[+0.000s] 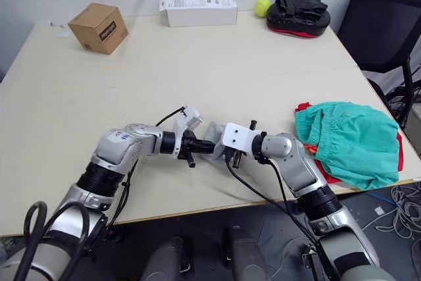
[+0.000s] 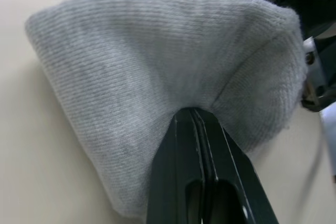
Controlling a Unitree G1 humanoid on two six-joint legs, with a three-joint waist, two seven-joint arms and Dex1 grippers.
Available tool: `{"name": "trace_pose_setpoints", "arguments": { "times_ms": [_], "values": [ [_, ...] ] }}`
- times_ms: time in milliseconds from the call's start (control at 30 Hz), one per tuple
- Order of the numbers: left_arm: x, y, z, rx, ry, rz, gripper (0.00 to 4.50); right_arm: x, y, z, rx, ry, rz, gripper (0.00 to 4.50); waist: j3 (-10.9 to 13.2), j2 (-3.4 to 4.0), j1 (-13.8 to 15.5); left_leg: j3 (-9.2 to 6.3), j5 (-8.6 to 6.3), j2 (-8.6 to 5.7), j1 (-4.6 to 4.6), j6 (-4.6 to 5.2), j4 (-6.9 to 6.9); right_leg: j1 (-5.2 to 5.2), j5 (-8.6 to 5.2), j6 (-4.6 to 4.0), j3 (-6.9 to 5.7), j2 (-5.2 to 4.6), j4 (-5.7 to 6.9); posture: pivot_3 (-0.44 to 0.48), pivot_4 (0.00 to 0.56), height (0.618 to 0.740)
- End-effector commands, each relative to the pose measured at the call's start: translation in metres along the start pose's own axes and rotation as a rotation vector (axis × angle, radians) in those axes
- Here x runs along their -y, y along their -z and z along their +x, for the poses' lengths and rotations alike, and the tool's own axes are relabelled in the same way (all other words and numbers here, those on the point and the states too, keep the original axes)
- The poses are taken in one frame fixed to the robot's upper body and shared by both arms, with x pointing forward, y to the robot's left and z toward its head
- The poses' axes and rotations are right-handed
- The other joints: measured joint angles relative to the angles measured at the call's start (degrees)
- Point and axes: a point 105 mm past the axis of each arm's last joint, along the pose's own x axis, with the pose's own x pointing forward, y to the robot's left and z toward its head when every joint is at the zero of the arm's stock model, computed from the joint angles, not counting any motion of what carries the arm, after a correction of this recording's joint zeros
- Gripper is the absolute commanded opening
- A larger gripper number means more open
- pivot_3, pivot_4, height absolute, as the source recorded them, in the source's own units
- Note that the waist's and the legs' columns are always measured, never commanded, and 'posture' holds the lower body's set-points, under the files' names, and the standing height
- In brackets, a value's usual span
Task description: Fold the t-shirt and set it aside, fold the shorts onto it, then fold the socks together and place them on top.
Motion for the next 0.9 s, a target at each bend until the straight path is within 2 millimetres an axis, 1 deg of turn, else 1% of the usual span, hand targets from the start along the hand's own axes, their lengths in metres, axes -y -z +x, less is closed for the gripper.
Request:
{"name": "trace_pose_setpoints", "arguments": {
  "times_ms": [33,100,167,233,300,333,367,433,500,533,633,700,900],
  "values": [
    [-0.011,0.004,0.003,-0.032,-0.058,0.002,0.02,0.019,-0.002,-0.034,-0.010,0.046,0.020,0.00,0.0,0.01,0.5,0.00,-0.03,0.00,-0.05,0.06,0.07,0.00,0.01,0.01,0.00,0.00,-0.01,0.000,0.150,0.740],
    [-0.011,0.002,0.004,-0.027,-0.060,0.005,0.02,0.027,-0.007,-0.048,0.002,0.074,0.043,0.00,0.0,0.01,0.8,0.00,-0.09,-0.02,-0.09,0.19,0.15,-0.01,0.02,0.04,0.02,-0.03,-0.02,0.000,0.150,0.740],
    [-0.012,0.002,0.004,-0.024,-0.061,0.003,0.02,0.036,-0.023,-0.060,0.054,0.098,0.082,0.00,0.0,0.02,0.7,0.05,-0.13,-0.02,-0.10,0.32,0.18,-0.01,0.03,0.06,0.07,-0.04,-0.04,0.000,0.150,0.740],
    [-0.013,0.002,0.003,-0.021,-0.062,0.000,0.02,0.039,-0.036,-0.064,0.095,0.101,0.110,0.00,0.0,0.02,0.6,0.05,-0.11,0.01,-0.07,0.30,0.16,-0.01,0.03,0.05,0.07,0.00,-0.03,0.000,0.150,0.740],
    [-0.012,0.003,0.003,-0.020,-0.060,-0.003,0.02,0.031,-0.059,-0.059,0.173,0.060,0.153,0.00,0.0,0.02,0.6,-0.02,-0.02,0.03,-0.06,0.24,0.11,-0.02,0.02,0.04,0.04,0.05,-0.01,0.000,0.150,0.740],
    [-0.012,0.003,0.004,-0.020,-0.060,-0.003,0.02,0.026,-0.069,-0.054,0.202,0.037,0.168,0.00,0.0,0.02,0.6,-0.04,0.01,0.05,-0.06,0.21,0.10,-0.02,0.02,0.03,0.04,0.07,-0.01,0.000,0.150,0.740],
    [-0.012,0.004,0.004,-0.021,-0.060,-0.003,0.02,0.022,-0.075,-0.050,0.218,0.023,0.179,0.00,0.0,0.02,0.6,-0.06,0.05,0.05,-0.05,0.20,0.07,-0.02,0.02,0.03,0.03,0.08,-0.01,0.000,0.150,0.740],
    [-0.013,0.004,0.004,-0.020,-0.061,-0.002,0.02,0.013,-0.079,-0.034,0.222,0.000,0.187,0.00,0.0,0.02,0.7,-0.09,0.09,0.05,-0.06,0.21,0.06,-0.02,0.02,0.02,0.03,0.07,-0.01,0.000,0.150,0.740],
    [-0.013,0.003,0.005,-0.017,-0.062,-0.002,0.02,0.007,-0.078,-0.019,0.209,-0.008,0.187,0.00,0.0,0.02,0.8,-0.09,0.09,0.01,-0.10,0.26,0.09,-0.02,0.03,0.02,0.03,0.02,-0.02,0.000,0.150,0.740],
    [-0.013,0.003,0.005,-0.017,-0.062,-0.003,0.02,0.006,-0.078,-0.016,0.204,-0.008,0.187,0.00,0.0,0.02,0.8,-0.08,0.09,-0.01,-0.13,0.30,0.09,-0.03,0.03,0.03,0.04,-0.01,-0.03,0.000,0.150,0.740],
    [-0.014,0.000,0.001,-0.001,-0.071,-0.014,0.02,0.004,-0.054,-0.003,0.109,0.012,0.177,0.00,0.0,0.02,0.9,-0.05,0.04,-0.05,-0.22,0.43,0.12,-0.07,0.04,0.04,0.04,-0.07,-0.08,0.000,0.150,0.740],
    [-0.016,0.000,-0.002,0.003,-0.079,-0.014,0.02,0.004,-0.045,-0.002,0.081,0.019,0.178,0.00,0.0,0.03,0.9,-0.05,0.02,-0.06,-0.24,0.47,0.13,-0.08,0.04,0.04,0.04,-0.08,-0.12,0.000,0.150,0.740],
    [-0.021,0.004,-0.015,0.017,-0.113,-0.035,0.02,-0.005,-0.018,-0.013,0.010,0.001,0.176,0.00,0.0,0.03,0.5,-0.05,-0.07,0.02,-0.22,0.35,0.04,-0.15,0.04,0.03,-0.01,0.01,-0.04,0.000,0.150,0.740]
  ]
}}
